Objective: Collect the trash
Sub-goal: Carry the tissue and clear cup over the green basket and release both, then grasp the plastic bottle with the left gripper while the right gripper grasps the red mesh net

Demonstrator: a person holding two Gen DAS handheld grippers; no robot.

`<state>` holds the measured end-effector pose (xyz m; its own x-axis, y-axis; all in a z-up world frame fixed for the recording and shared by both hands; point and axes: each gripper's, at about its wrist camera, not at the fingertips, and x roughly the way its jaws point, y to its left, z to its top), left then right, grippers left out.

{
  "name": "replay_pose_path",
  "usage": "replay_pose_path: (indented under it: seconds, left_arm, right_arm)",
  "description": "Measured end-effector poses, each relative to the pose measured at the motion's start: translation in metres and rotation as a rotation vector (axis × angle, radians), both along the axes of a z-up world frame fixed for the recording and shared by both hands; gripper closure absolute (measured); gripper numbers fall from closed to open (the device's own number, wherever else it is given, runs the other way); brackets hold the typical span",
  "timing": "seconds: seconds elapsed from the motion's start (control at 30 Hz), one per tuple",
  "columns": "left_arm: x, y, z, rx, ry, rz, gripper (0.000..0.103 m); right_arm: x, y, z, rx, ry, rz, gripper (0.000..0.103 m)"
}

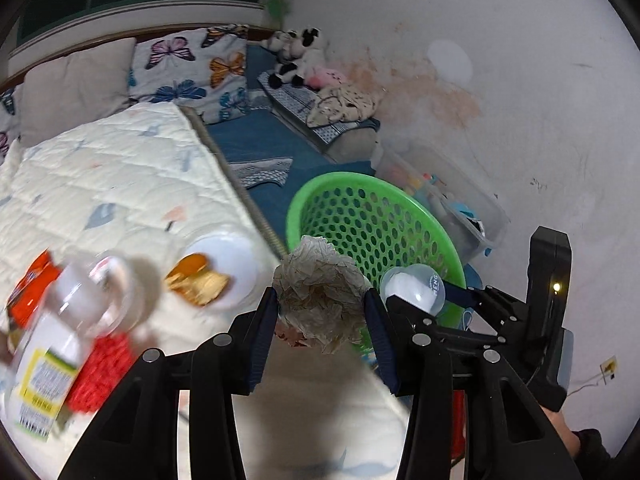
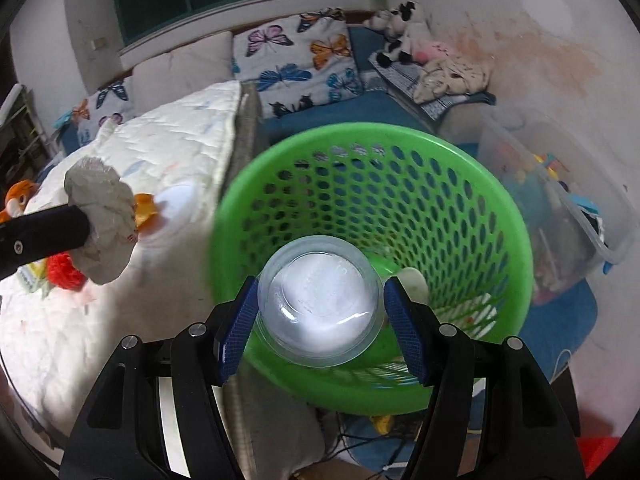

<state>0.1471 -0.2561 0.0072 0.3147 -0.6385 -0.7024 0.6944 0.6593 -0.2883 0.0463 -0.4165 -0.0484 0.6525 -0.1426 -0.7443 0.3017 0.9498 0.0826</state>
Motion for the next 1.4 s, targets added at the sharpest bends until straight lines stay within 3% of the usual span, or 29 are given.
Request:
replay_pose_path:
  seconds: [0.4,0.5,0.6,0.9,1.0,1.1,1.4]
  left_arm:
    - [0.012,-0.043,-0.012,0.023,0.013,-0.054,0.059]
    - [0.013,-0.053,-0.015,0.034,0.014,-0.064,0.059]
    - [0.015,-0.062,-0.02,0.046,0.019,-0.07,0.059]
    - [0.019,-0.084,-0.038,0.074,0.058,-0.075,0.052]
    - [0.018,-0.086,-0.041,0.075,0.061,-0.075,0.05]
    - [0.019,-0.083,-0.042,0.065,0.072,-0.07,0.04]
    - [0.016,-0.062,-0.031,0.039,0.054,-0.066,0.039]
  right_arm:
    - [-0.001,-0.021,-0.01,0.013,0.017,-0.035,0.038]
    - [-0.004,-0.023,-0.009,0.02,0.011,-0.042,0.031]
    - [-0.009,-0.025,-0.008,0.018,0.005,-0.049,0.031]
    - [-0.025,-0.027,-0.005,0.019,-0.007,-0.055,0.029]
    - [-0.028,-0.027,-0.006,0.024,-0.009,-0.056,0.029]
    - [-0.029,-0.025,-0.006,0.021,-0.005,-0.051,0.029]
    - [-0.033,-0.017,-0.005,0.02,-0.007,-0.046,0.029]
